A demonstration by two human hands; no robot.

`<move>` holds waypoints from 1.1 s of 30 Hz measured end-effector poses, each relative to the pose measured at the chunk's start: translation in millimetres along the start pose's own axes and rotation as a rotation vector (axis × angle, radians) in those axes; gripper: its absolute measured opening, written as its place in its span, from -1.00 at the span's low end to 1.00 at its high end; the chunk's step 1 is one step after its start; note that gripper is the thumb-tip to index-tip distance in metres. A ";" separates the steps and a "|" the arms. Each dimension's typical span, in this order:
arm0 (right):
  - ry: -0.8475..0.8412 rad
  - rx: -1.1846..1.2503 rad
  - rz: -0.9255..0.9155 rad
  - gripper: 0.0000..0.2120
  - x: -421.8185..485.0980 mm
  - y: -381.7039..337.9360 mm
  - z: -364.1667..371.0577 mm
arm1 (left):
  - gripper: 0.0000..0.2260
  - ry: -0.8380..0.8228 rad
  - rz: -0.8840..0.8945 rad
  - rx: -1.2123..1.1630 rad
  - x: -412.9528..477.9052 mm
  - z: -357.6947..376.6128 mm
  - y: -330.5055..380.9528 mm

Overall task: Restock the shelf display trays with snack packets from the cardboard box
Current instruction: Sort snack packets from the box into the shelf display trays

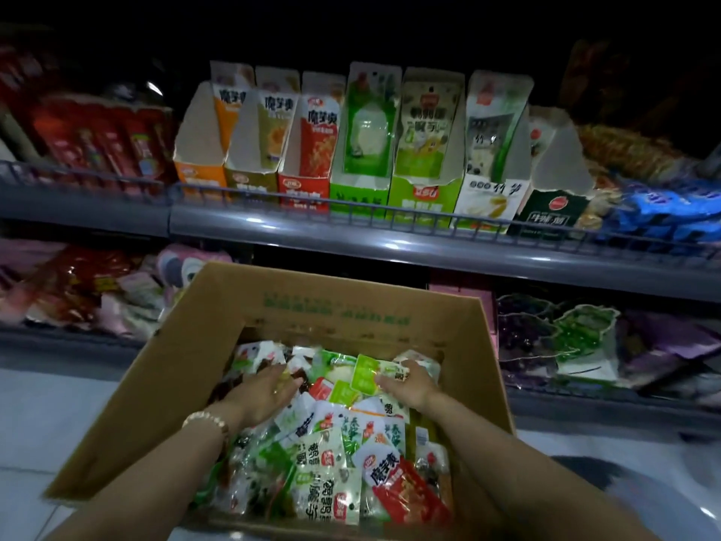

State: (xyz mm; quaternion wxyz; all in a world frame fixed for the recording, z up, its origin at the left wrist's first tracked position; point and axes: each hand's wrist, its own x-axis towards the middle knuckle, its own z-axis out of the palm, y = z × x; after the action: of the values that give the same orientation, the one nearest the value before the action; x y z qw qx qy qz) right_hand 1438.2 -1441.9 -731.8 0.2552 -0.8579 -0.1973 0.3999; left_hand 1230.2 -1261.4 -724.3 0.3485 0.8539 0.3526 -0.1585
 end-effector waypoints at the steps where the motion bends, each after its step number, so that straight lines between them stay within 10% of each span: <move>1: 0.030 0.046 0.079 -0.08 7.4 4.7 2.9 | -0.34 -0.018 0.003 0.034 5.8 1.5 0.5; 6: 0.251 0.424 0.353 -0.04 36.9 28.1 13.9 | -0.35 -0.117 0.062 -0.015 34.5 11.5 17.6; 15: 0.355 0.561 0.331 -0.82 45.2 40.5 37.6 | -0.41 -0.218 -0.036 -0.301 67.8 39.8 61.5; 25: 0.304 0.768 0.283 -0.73 19.7 30.5 36.7 | -0.86 -0.057 0.088 -0.363 55.4 30.5 63.1; 33: -0.063 0.894 0.110 0.02 -46.2 -21.2 16.4 | -0.86 0.134 0.268 -0.557 -5.9 -32.6 84.7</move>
State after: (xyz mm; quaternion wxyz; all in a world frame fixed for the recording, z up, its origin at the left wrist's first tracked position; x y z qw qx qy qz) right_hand 1394.7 -1445.6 -701.2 0.5729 -0.6599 0.0333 0.4850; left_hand 1287.2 -1284.3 -657.3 0.5625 0.7732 0.2888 0.0483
